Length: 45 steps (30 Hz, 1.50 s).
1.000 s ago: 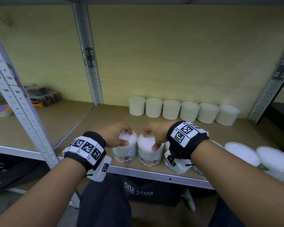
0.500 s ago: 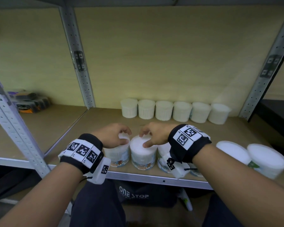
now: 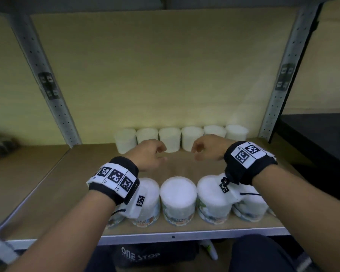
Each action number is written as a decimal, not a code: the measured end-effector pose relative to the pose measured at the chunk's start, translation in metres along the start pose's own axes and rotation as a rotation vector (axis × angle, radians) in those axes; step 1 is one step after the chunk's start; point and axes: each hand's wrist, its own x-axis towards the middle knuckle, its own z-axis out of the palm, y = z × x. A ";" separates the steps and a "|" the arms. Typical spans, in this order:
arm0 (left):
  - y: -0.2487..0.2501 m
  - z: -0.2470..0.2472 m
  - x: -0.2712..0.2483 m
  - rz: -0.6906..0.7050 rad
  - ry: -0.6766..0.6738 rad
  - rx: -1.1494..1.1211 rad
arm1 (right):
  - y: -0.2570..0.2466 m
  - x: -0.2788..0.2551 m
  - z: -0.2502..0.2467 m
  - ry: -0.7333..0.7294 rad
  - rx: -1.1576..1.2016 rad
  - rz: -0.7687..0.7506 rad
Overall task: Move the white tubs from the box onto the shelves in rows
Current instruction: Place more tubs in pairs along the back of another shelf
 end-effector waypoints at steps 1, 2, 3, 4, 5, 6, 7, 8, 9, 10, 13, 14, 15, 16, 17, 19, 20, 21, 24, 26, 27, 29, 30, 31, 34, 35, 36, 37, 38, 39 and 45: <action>0.009 0.001 0.012 0.017 0.000 0.003 | 0.014 0.002 -0.007 0.026 -0.017 0.023; 0.014 0.001 0.017 0.028 0.007 0.004 | 0.023 0.003 -0.012 0.042 -0.036 0.040; 0.022 0.002 0.027 0.042 0.010 0.008 | 0.035 0.004 -0.018 0.057 -0.046 0.066; 0.030 0.003 0.038 0.057 0.009 0.014 | 0.047 0.006 -0.024 0.068 -0.050 0.099; 0.038 0.005 0.051 0.068 0.003 0.020 | 0.060 0.010 -0.030 0.076 -0.051 0.132; 0.045 0.006 0.063 0.079 -0.009 0.023 | 0.073 0.014 -0.034 0.082 -0.053 0.161; 0.053 0.008 0.076 0.090 -0.024 0.027 | 0.086 0.018 -0.038 0.086 -0.057 0.190; 0.061 0.010 0.088 0.101 -0.037 0.030 | 0.098 0.023 -0.041 0.089 -0.061 0.213; 0.068 0.012 0.102 0.111 -0.045 0.033 | 0.110 0.029 -0.044 0.092 -0.068 0.235; 0.075 0.014 0.116 0.119 -0.051 0.030 | 0.121 0.034 -0.046 0.100 -0.073 0.256; 0.092 0.026 0.156 0.130 -0.063 0.034 | 0.151 0.054 -0.051 0.138 -0.093 0.306; 0.096 0.031 0.169 0.127 -0.071 0.044 | 0.160 0.061 -0.052 0.149 -0.099 0.317; 0.100 0.036 0.181 0.121 -0.080 0.057 | 0.167 0.067 -0.053 0.153 -0.106 0.325; 0.103 0.042 0.193 0.116 -0.087 0.071 | 0.174 0.073 -0.054 0.153 -0.117 0.333; 0.106 0.047 0.204 0.112 -0.090 0.085 | 0.180 0.079 -0.054 0.150 -0.132 0.339; 0.110 0.055 0.222 0.109 -0.084 0.105 | 0.191 0.091 -0.056 0.148 -0.165 0.342; 0.111 0.059 0.230 0.106 -0.076 0.109 | 0.195 0.096 -0.057 0.147 -0.180 0.341; 0.113 0.062 0.237 0.104 -0.070 0.113 | 0.199 0.101 -0.058 0.147 -0.189 0.341; 0.115 0.070 0.251 0.102 -0.066 0.138 | 0.205 0.115 -0.056 0.111 -0.205 0.341; 0.116 0.075 0.257 0.101 -0.085 0.185 | 0.206 0.122 -0.053 0.060 -0.214 0.345; 0.116 0.077 0.259 0.101 -0.094 0.210 | 0.207 0.124 -0.051 0.045 -0.214 0.346; 0.116 0.079 0.261 0.106 -0.101 0.240 | 0.209 0.128 -0.050 0.044 -0.201 0.347; 0.116 0.079 0.262 0.110 -0.099 0.247 | 0.209 0.129 -0.051 0.051 -0.194 0.348; 0.115 0.080 0.262 0.114 -0.095 0.251 | 0.209 0.129 -0.051 0.057 -0.188 0.353; 0.113 0.080 0.262 0.122 -0.086 0.253 | 0.209 0.129 -0.051 0.074 -0.188 0.360; 0.113 0.080 0.261 0.127 -0.082 0.254 | 0.209 0.129 -0.050 0.079 -0.189 0.358; 0.113 0.080 0.261 0.130 -0.080 0.252 | 0.210 0.129 -0.050 0.082 -0.191 0.352; 0.112 0.081 0.261 0.132 -0.078 0.248 | 0.211 0.128 -0.050 0.086 -0.185 0.346; 0.112 0.081 0.261 0.132 -0.077 0.241 | 0.212 0.128 -0.051 0.087 -0.179 0.340; 0.111 0.081 0.261 0.131 -0.075 0.232 | 0.213 0.127 -0.051 0.084 -0.178 0.334; 0.106 0.085 0.263 0.131 -0.046 0.180 | 0.214 0.121 -0.060 0.016 -0.184 0.301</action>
